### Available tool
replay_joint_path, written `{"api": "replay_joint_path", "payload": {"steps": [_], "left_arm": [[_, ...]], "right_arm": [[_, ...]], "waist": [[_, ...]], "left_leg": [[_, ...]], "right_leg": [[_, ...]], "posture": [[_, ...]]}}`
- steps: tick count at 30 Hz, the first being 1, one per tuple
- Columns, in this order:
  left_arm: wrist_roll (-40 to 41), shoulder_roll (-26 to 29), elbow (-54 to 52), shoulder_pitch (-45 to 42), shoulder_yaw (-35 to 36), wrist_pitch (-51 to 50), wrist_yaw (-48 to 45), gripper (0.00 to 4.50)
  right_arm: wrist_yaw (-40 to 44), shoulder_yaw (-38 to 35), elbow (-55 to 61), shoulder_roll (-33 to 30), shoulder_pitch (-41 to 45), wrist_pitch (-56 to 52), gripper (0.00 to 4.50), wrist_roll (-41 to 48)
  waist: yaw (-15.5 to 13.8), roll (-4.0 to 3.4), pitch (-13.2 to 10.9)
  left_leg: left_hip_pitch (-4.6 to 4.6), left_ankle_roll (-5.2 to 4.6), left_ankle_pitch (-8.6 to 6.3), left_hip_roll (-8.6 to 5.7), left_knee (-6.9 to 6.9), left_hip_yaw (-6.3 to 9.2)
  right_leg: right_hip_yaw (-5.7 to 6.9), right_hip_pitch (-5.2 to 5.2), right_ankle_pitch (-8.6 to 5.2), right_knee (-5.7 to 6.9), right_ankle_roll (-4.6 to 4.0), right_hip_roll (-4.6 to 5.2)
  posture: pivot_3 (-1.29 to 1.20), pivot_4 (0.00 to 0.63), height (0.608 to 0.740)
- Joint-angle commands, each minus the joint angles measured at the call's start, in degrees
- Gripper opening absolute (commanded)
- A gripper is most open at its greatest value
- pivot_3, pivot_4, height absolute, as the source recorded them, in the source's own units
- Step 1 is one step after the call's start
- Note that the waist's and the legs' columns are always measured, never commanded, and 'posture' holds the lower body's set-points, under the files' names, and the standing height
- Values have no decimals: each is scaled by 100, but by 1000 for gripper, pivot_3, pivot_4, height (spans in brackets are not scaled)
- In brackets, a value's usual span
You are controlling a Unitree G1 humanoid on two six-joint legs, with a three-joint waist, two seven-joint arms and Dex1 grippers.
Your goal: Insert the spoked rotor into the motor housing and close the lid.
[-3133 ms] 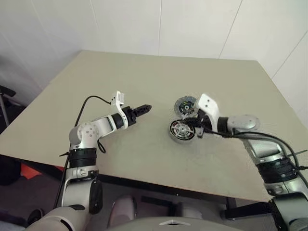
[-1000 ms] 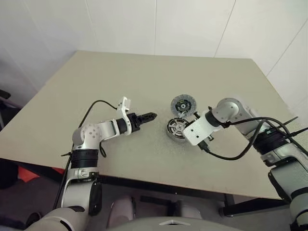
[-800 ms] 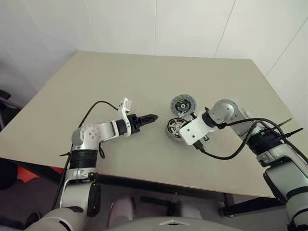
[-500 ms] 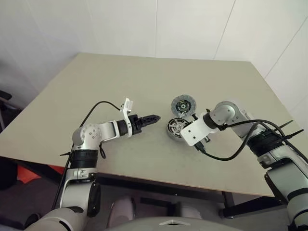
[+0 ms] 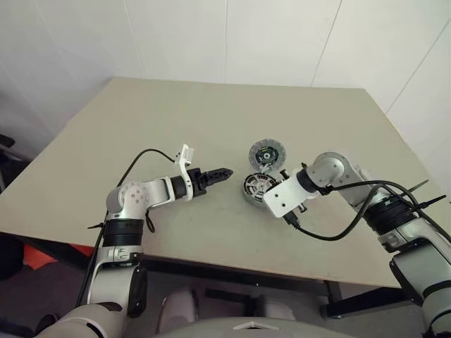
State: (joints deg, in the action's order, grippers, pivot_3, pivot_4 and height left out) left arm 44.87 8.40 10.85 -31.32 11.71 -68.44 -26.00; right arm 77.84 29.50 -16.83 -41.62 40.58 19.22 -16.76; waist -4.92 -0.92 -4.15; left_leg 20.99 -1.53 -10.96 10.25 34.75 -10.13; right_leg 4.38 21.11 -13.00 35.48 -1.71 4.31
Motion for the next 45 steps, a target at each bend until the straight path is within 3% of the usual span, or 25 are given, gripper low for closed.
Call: {"api": "replay_joint_path", "payload": {"steps": [1,4,9,14,19,28,32,37,45], "left_arm": [[28,-7,-78,-83,49,114,-24,3951],[18,-18,-65,-60,64,159,4,3951],[11,-53,-55,-18,84,216,37,3951],[6,-140,-81,67,99,299,107,3951],[30,-257,-163,245,115,383,194,3951],[80,-506,-371,625,168,501,384,3951],[101,-595,-479,754,216,540,479,3951],[156,-651,-606,932,333,583,617,3951],[287,-706,-994,1292,413,484,852,3951]], "right_arm": [[-251,13,-215,100,77,-156,330,-285],[-385,-18,-289,128,115,-189,23,-360],[-329,-128,-277,78,106,-286,10,-224],[-55,-504,-2,99,-11,-1301,10,407],[237,-1007,631,130,-20,-3322,10,1213],[428,-1440,2458,-153,821,-9147,10,3114],[-77,-1415,2472,-217,1364,-11021,10,3738],[-1644,-948,1002,-139,1903,-11172,10,4790],[-4261,-584,-175,-102,2166,-11172,10,6702]], "waist": [[43,5,-2],[117,6,-4],[153,7,-6],[139,15,-15],[81,13,-18],[-52,11,-17],[-156,9,-16],[-244,8,-16],[-263,5,-14]], "left_leg": [[-1,0,0,0,0,0],[-3,2,1,-2,0,1],[0,2,0,-11,-15,1],[10,1,0,-35,-22,2],[19,-3,3,-38,-22,0],[56,-50,3,-37,-56,0],[110,-30,11,-25,-59,13],[97,28,-10,-28,-53,12],[70,62,9,-29,-60,15]], "right_leg": [[0,-1,-2,0,2,0],[-1,-3,-21,-13,34,0],[-1,-5,-23,-62,36,-1],[-17,-7,-23,-83,37,8],[-26,-2,-2,-79,1,9],[-24,75,-1,2,-27,6],[-5,138,-32,41,-78,-5],[-8,119,-30,28,-73,0],[-11,99,-21,28,-56,-1]], "posture": [[0,0,740],[0,0,740],[0,0,740],[0,0,740],[0,0,740],[0,0,740],[0,0,740],[0,0,740],[0,0,740]]}}
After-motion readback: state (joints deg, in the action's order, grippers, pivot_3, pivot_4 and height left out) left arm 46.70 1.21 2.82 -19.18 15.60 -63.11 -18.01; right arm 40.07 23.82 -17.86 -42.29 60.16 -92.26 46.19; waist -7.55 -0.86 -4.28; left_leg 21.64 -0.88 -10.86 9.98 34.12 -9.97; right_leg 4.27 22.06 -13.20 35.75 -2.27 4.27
